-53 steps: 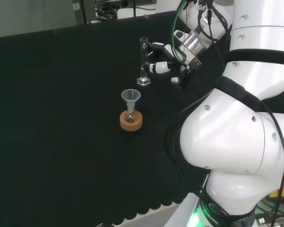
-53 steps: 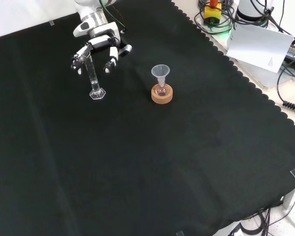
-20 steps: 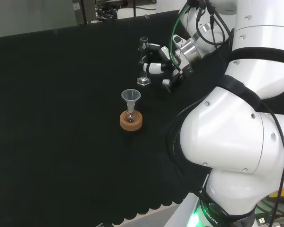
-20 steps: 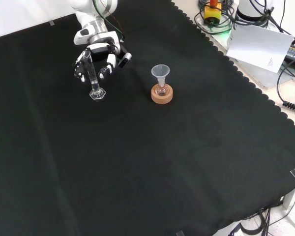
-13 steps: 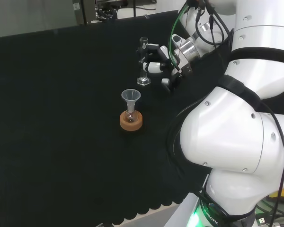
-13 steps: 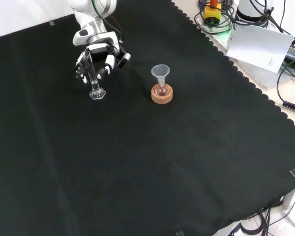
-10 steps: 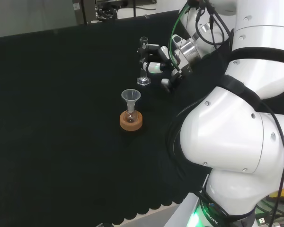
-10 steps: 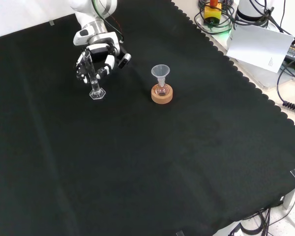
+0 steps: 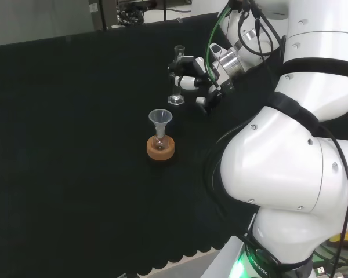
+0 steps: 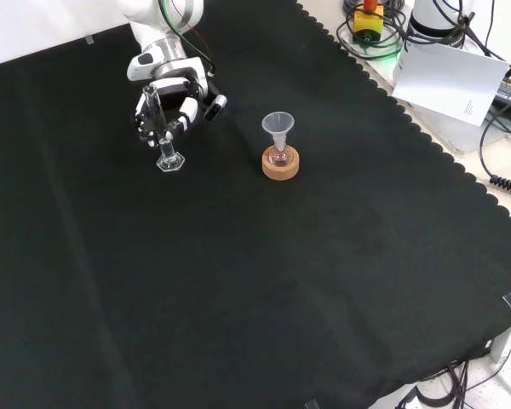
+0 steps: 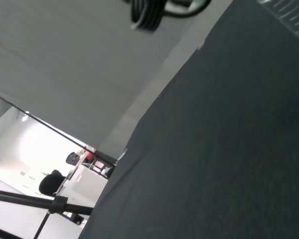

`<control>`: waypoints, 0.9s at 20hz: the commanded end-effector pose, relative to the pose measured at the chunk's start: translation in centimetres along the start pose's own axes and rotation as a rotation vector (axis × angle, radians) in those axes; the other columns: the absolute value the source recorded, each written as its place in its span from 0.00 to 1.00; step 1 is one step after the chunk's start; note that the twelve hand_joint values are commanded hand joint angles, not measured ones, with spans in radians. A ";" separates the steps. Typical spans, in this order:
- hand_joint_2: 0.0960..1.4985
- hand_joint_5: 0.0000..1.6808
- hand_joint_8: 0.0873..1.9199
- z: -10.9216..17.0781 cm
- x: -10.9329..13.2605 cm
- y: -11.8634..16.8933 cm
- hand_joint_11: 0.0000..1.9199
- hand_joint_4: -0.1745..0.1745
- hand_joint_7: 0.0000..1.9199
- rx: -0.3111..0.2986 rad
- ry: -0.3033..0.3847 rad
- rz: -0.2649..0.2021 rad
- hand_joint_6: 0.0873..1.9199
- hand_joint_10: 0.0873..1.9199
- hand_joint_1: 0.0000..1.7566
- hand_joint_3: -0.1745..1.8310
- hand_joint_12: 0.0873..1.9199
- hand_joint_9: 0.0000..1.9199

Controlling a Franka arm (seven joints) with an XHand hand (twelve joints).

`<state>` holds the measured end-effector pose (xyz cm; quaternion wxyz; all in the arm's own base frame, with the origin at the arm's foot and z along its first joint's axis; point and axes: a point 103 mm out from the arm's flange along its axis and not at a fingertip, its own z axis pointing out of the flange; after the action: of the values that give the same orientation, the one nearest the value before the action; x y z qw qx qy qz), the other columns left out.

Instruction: Pick up the graduated cylinder.

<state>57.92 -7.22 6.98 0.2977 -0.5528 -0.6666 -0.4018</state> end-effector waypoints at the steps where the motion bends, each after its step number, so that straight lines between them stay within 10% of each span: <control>1: 0.70 0.59 0.23 -0.3 0.6 0.4 0.60 0.11 0.57 -0.006 -0.091 0.023 0.49 0.04 0.65 0.12 0.39 0.68; 9: 0.71 0.60 0.46 -1.8 2.8 0.9 0.63 0.00 0.54 0.053 -0.287 0.001 0.48 0.00 0.72 0.09 0.37 0.74; 12: 0.71 0.61 0.46 -2.6 3.5 0.6 0.63 0.00 0.55 0.066 -0.345 -0.005 0.48 0.00 0.72 0.09 0.37 0.74; 17: 0.62 0.61 0.14 -4.0 5.2 -0.3 0.65 0.00 0.68 0.099 -0.421 -0.004 0.50 0.00 0.66 0.23 0.34 0.76; 18: 0.61 0.62 0.23 -4.3 5.7 -0.6 0.65 0.00 0.65 0.102 -0.434 -0.004 0.48 0.00 0.69 0.22 0.34 0.77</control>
<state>57.64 -7.31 12.00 0.2001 -0.5957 -0.7242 -0.2840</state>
